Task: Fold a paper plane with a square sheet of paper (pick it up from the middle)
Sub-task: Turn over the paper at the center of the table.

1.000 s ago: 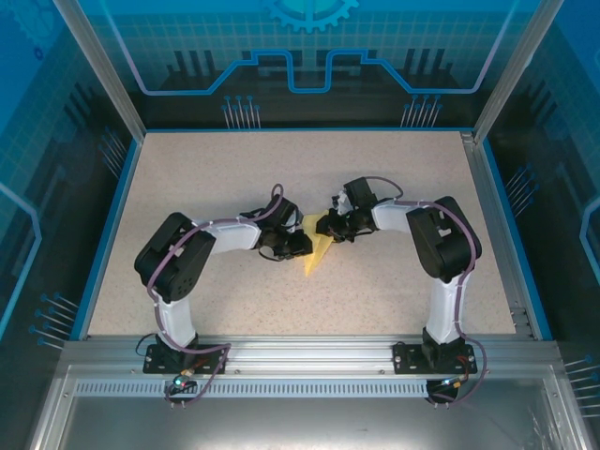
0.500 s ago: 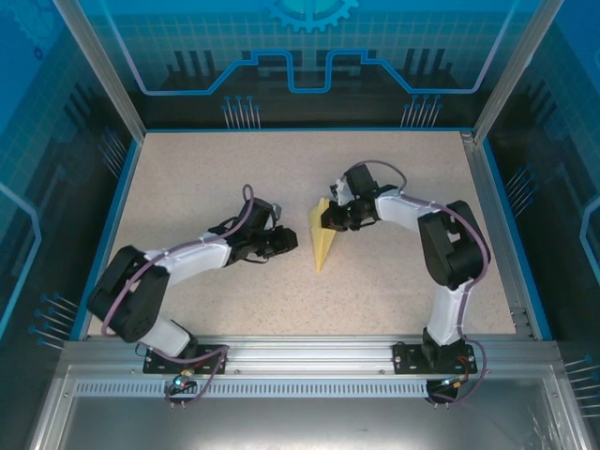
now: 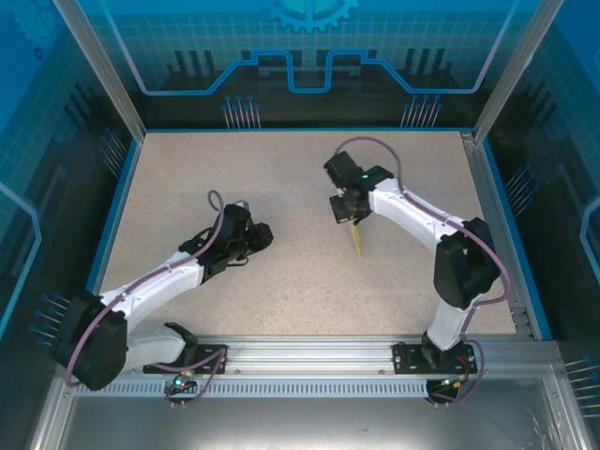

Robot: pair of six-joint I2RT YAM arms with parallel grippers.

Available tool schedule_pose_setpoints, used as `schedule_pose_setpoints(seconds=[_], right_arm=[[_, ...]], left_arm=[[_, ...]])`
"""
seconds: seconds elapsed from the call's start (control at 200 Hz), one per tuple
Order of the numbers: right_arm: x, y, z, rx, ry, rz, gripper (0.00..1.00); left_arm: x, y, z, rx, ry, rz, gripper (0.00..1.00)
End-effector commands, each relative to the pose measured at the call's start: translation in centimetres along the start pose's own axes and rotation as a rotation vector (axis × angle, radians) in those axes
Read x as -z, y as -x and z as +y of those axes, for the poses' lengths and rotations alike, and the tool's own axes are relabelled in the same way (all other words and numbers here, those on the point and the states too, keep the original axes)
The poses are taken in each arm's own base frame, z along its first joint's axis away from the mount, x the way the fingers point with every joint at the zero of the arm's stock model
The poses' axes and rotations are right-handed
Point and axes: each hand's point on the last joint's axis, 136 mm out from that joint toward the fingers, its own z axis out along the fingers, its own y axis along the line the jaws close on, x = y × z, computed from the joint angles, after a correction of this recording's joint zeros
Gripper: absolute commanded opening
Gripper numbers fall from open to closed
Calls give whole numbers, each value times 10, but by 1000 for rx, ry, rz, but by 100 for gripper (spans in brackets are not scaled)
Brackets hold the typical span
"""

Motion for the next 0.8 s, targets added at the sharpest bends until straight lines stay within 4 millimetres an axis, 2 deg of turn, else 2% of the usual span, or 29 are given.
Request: schedule_pose_setpoints(seconds=[0.0,0.17,0.32,0.455,0.55,0.645,0.795], right_arm=[[0,-10,-20,152,-301,60,2],[-16,-15,6,206,-358,101,1],[-30,-21,31,222,-366,128,3],[-48,-33,63,204,-279,188,4],[-57,-39,85,200,-240,212,8],[-66,-46,114,168,-131,255,10],[-66,-48,152,135,43,288,19]], left_arm=[[10,6,26,53,89,-69,38],[17,6,38,65,131,-90,44],[18,3,46,78,156,-85,44],[19,1,54,99,178,-95,45],[20,0,56,104,180,-92,45],[20,-2,57,109,183,-88,45],[21,-2,58,113,179,-90,45]])
